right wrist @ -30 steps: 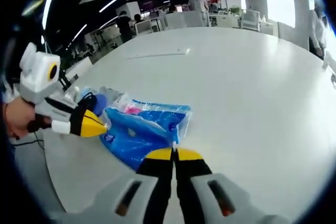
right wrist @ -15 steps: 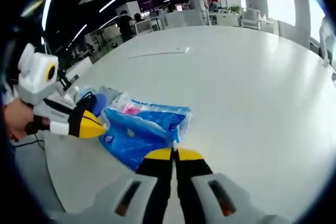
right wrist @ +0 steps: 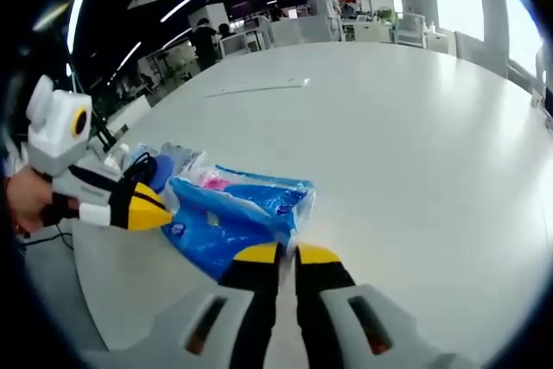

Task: Arrange the tabletop items into an orderly group along one side of the table until the central work area is clear of visible clutter.

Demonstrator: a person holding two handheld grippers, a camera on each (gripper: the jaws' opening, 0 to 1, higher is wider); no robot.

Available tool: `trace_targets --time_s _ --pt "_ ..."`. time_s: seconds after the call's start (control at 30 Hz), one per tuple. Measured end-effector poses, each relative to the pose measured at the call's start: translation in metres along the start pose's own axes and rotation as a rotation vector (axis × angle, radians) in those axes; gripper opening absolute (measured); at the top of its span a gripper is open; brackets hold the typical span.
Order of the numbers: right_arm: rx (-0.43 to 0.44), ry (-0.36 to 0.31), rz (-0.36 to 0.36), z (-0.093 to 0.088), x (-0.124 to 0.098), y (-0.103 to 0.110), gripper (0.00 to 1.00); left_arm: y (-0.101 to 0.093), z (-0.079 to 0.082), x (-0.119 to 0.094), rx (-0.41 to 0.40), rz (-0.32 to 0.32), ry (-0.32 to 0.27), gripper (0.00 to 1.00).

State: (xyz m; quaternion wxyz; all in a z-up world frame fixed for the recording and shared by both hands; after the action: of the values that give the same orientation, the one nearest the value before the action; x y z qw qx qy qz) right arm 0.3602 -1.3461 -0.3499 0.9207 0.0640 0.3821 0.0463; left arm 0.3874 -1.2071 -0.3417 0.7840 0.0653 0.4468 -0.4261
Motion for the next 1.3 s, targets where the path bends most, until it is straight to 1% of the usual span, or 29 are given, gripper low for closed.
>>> trace_targets --time_s 0.57,1.13,1.3 --pt "-0.002 0.003 -0.003 -0.001 -0.001 0.0 0.08 -0.003 0.002 -0.005 0.022 -0.002 -0.016 0.09" --pt "-0.002 -0.012 -0.034 0.001 -0.006 -0.002 0.24 -0.006 0.006 -0.011 0.013 -0.018 -0.044 0.17" --pt "-0.003 -0.018 -0.047 0.002 -0.009 -0.004 0.26 -0.008 0.007 -0.013 0.009 -0.029 -0.057 0.18"
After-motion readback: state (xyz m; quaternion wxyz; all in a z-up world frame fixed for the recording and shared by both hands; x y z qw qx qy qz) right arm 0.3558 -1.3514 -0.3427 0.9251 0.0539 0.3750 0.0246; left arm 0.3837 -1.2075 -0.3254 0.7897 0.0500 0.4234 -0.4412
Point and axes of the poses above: the point that each gripper's makers call its tool centre point, and the gripper's own axes: x roughly forward along the fingers, y roughly to its left, z roughly out of its top, the point moved 2 cm from there along -x, roughly backward along the fingers, and after that the axes turned 6 degrees about -z, right-handed, at the moved point
